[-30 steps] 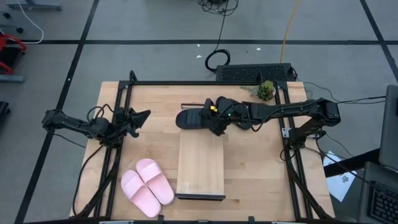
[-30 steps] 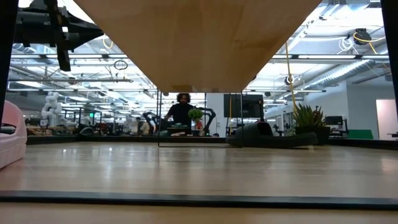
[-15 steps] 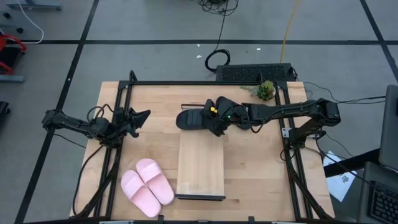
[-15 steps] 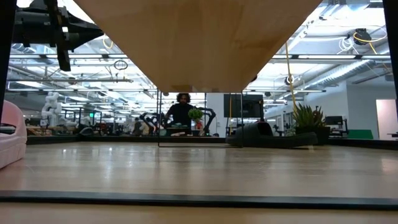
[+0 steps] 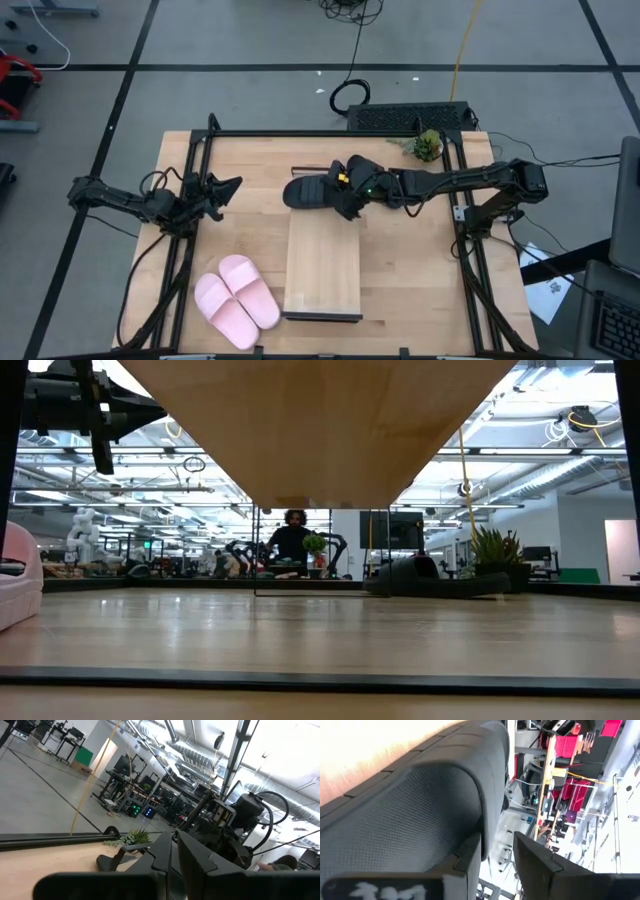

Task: Pick and place slides into the shelf
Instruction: Put the black slide on the shelf

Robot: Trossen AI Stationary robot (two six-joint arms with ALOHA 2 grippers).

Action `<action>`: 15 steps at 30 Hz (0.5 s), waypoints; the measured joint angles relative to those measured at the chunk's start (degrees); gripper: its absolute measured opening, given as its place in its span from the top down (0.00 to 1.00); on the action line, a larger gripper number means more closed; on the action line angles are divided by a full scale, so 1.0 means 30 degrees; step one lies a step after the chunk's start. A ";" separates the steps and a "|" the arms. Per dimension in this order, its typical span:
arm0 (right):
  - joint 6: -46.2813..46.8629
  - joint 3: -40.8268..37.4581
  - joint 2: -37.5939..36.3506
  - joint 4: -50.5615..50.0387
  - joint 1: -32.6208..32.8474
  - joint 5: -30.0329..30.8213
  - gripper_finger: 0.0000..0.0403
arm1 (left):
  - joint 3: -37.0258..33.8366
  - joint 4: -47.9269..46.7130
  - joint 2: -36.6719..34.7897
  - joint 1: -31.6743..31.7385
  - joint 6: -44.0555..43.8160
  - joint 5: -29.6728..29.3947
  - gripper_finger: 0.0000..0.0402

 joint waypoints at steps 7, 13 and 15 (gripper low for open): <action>-0.0069 0.0000 0.0000 -0.0025 0.0058 0.0660 0.73 | 0.0004 0.0000 0.0000 0.0000 -0.0007 0.0015 0.92; -0.0337 0.0000 0.0000 -0.0029 0.0073 0.1202 0.73 | 0.0006 0.0000 -0.0001 -0.0007 -0.0015 0.0015 0.92; -0.0521 0.0000 -0.0007 -0.0022 0.0073 0.1463 0.73 | 0.0006 0.0000 0.0000 -0.0007 -0.0007 0.0015 0.92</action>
